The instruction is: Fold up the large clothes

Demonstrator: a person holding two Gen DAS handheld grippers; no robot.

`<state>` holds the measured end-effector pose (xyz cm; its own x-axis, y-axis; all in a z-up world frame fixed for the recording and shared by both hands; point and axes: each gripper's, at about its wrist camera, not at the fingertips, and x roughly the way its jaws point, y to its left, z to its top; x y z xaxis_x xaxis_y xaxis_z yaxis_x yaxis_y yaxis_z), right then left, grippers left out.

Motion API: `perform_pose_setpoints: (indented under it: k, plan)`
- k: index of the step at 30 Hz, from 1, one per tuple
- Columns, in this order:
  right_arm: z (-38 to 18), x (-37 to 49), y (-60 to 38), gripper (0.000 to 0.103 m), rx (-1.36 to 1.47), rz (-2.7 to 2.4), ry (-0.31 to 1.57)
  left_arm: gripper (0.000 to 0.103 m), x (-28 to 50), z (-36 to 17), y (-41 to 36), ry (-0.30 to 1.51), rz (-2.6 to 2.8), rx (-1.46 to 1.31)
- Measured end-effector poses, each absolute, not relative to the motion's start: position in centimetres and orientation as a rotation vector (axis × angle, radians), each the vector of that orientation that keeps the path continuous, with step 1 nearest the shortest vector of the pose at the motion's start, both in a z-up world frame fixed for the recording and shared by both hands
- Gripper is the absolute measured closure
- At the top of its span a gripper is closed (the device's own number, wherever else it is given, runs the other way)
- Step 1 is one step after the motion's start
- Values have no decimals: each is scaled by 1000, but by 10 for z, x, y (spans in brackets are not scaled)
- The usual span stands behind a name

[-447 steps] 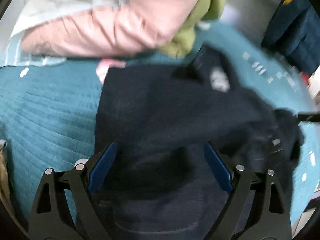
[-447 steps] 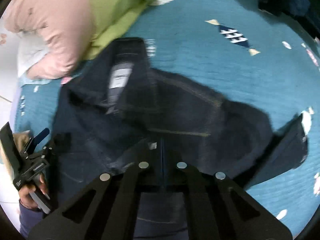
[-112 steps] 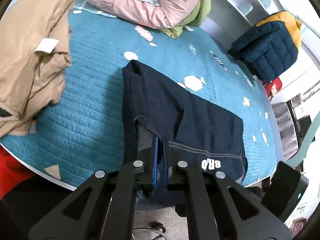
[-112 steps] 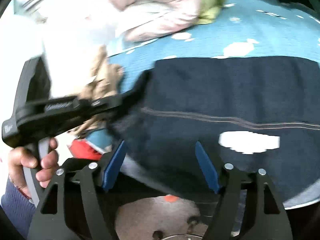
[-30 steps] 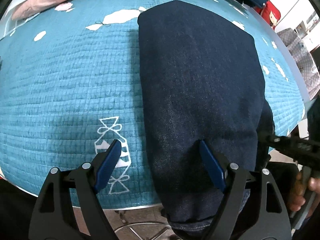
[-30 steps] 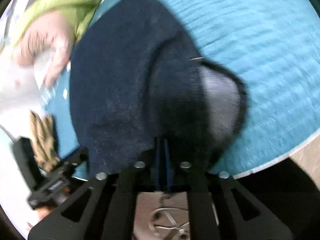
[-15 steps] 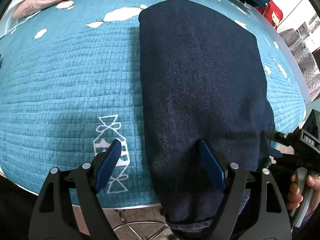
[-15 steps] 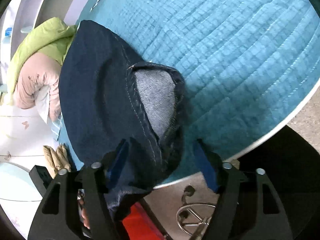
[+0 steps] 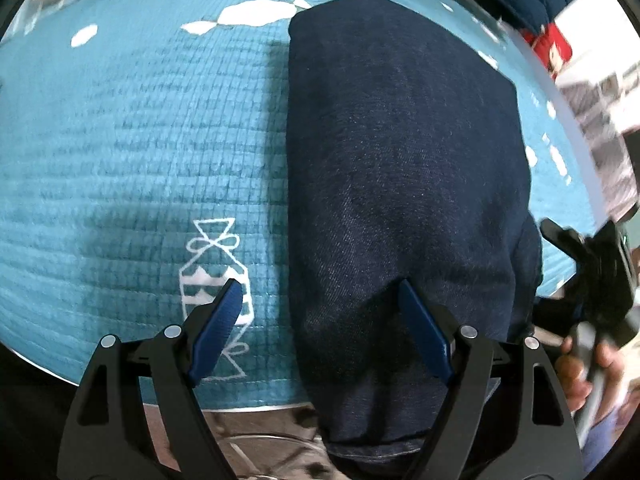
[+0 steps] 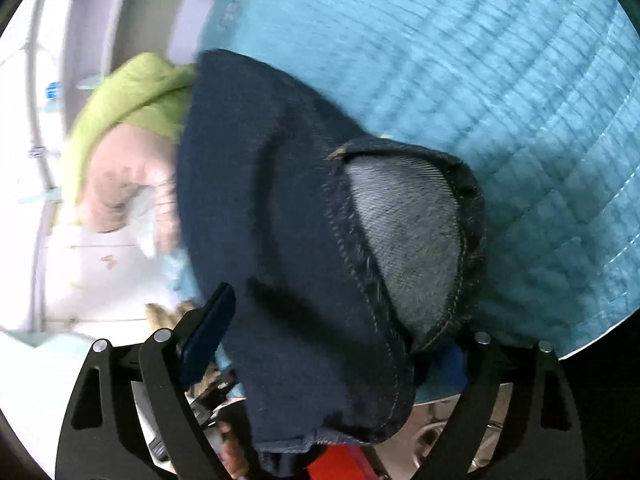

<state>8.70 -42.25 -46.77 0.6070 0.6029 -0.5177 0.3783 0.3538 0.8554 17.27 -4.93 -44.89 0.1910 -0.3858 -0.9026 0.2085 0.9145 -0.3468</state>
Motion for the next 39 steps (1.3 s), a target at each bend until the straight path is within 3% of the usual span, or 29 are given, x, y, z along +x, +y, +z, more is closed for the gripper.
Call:
perform_pose_setpoints:
  k: [3, 6, 10, 11, 13, 14, 15, 16, 18, 20, 23, 32, 39]
  plan:
    - [-486, 87, -425, 35, 1267, 105, 1010, 22, 177, -455, -31, 1352, -452, -325]
    - [-484, 91, -424, 33, 1245, 111, 1016, 22, 176, -458, -14, 1338, -462, -490]
    - [-483, 101, -409, 33, 1242, 114, 1015, 21, 180, -468, -25, 1372, -462, -469]
    - [-483, 105, -405, 34, 1237, 113, 1015, 16, 180, -468, -31, 1361, -466, -448]
    - [-482, 103, -405, 44, 1191, 86, 1034, 15, 182, -470, -41, 1355, -452, -391]
    - [-481, 102, -402, 56, 1176, 81, 1037, 14, 182, -470, -44, 1357, -442, -367]
    - [-481, 101, -401, 64, 1172, 78, 1033, 16, 182, -467, -46, 1345, -438, -346]
    - [-479, 98, -400, 68, 1168, 78, 1029, 32, 181, -464, -49, 1331, -458, -324]
    - [-465, 101, -391, 76, 1051, 53, 1042, 39, 175, -456, -57, 1306, -475, -226]
    - [-447, 107, -379, 78, 915, 25, 1057, 54, 172, -453, -55, 1288, -472, -193]
    - [-413, 117, -352, 79, 708, 14, 1051, 68, 164, -438, -50, 1225, -490, -137]
    - [-321, 140, -273, 80, 426, 96, 918, 72, 163, -371, -26, 1033, -574, -123]
    - [-261, 169, -176, 81, 301, 224, 823, 72, 175, -308, 61, 907, -531, -198]
